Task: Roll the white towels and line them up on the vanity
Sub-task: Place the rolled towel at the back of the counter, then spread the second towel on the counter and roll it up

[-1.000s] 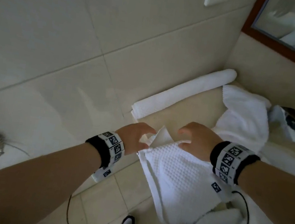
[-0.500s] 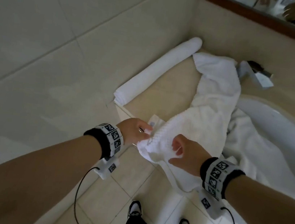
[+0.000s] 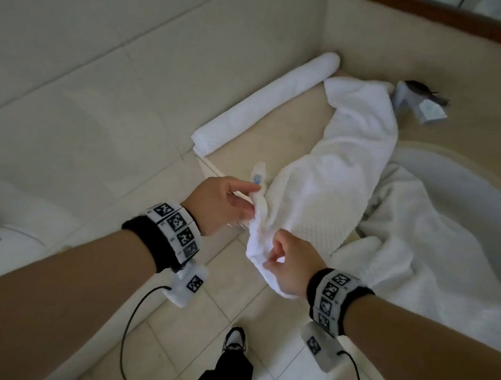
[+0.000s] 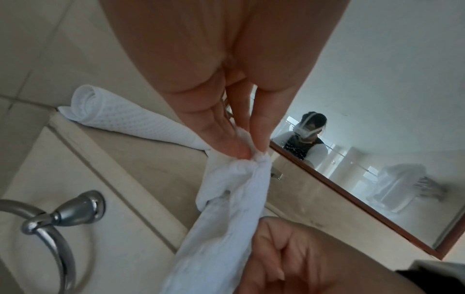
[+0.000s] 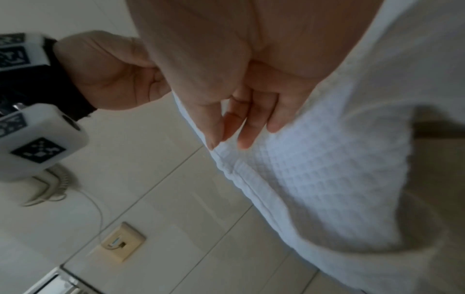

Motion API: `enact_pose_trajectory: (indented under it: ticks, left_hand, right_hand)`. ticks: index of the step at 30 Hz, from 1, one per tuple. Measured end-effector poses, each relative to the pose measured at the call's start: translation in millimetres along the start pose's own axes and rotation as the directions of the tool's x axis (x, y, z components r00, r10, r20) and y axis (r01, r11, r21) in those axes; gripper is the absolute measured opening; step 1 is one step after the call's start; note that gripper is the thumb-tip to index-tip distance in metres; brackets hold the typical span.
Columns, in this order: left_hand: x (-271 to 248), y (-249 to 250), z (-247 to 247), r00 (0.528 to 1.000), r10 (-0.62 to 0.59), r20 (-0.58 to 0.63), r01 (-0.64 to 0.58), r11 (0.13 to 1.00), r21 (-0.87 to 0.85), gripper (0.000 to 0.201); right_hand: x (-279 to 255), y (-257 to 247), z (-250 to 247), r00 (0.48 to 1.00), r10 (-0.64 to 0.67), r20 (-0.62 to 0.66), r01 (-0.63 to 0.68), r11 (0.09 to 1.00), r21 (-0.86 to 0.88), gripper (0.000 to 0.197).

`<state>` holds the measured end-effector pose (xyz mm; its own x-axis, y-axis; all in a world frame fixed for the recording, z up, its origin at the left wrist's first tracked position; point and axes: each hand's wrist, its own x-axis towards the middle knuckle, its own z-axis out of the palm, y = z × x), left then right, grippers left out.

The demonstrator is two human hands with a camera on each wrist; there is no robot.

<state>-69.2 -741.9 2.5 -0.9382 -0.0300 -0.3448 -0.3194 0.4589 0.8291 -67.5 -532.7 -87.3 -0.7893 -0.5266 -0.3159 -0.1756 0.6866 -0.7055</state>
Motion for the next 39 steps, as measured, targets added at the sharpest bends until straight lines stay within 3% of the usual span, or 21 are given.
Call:
enact_pose_trajectory:
  ticks: [4,9,17,22,26,33,39]
  left_hand:
    - [-33.2,26.5,46.2,0.973,-0.027,-0.228,0.021,0.999,-0.029,0.033]
    - [-73.5,60.1,94.7,0.916,-0.01,-0.401,0.016,1.0,0.012,0.016]
    - [-115.7,113.9,112.3,0.869,0.052,-0.492,-0.086,0.995,-0.047,0.011]
    - [-124.1,124.7,109.6,0.859,0.084,-0.506,-0.149,0.985,-0.089,0.009]
    - [-127.2,112.5,107.2,0.86,0.097,-0.501,-0.153,0.986,-0.071,0.017]
    - [-135.5,97.7,144.9,0.949,0.127,-0.289,-0.115,0.992,0.058,0.037]
    - [-140.3,127.2,187.1,0.972,0.186,-0.143,-0.145,0.956,0.255,0.024]
  right_hand:
    - [-35.3,26.9,-26.0,0.999,-0.041,-0.022,0.042,0.998,0.05,0.026]
    - [-69.9,42.0,-52.9,0.994,-0.109,-0.014,0.109,0.987,0.116,0.036]
    - [-104.9,20.2,-60.1,0.988,-0.112,-0.102,0.139,0.938,0.319,0.05]
    - [-122.0,8.4,-63.4,0.969,-0.081,-0.234,0.155,0.935,0.319,0.033]
    - [-148.2,26.8,-84.2,0.958,-0.123,-0.259,0.185,0.956,0.227,0.036]
    - [-203.9,41.9,-153.9,0.936,-0.251,-0.246,0.249,0.968,-0.041,0.031]
    - [-234.0,64.8,-215.6,0.931,-0.308,-0.197,0.291,0.95,-0.111,0.033]
